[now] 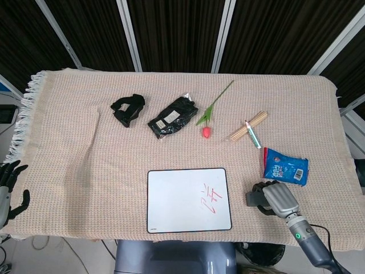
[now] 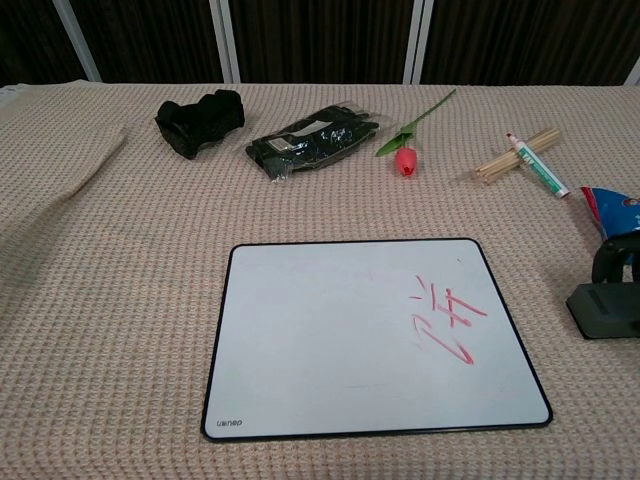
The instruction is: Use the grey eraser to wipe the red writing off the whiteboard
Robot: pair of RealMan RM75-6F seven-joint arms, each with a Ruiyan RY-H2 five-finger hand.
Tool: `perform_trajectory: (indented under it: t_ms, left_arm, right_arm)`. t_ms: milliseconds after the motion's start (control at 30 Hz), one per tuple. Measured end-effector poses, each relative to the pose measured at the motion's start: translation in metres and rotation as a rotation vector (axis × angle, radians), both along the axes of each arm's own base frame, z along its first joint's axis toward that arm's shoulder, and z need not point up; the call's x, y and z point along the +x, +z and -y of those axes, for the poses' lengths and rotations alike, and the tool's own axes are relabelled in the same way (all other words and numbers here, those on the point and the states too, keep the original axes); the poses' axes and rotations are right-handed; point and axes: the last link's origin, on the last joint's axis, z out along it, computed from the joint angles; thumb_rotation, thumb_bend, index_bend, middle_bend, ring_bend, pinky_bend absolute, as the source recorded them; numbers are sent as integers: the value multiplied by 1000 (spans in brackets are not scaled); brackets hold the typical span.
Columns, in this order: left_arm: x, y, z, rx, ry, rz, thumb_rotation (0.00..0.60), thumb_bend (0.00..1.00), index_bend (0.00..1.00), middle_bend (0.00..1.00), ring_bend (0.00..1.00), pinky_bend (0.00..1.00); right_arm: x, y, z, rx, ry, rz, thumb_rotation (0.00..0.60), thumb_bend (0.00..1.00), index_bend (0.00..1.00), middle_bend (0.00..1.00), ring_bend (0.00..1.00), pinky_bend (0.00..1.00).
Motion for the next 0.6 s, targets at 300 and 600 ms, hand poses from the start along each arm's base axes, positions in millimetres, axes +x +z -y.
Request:
perform_trajectory:
  t_ms: [300,600]
  left_arm:
    - [0,0,0,2,-2,3,600,527,150,48,0,51]
    - [0,1,0,2,-1,4,600,527,150,47,0,51]
  right_arm:
    - [21,2,9,-3,52,29,600,445,469,477,478,430]
    - [66,-16,33,71,112,46,600,445,470,478,478,431]
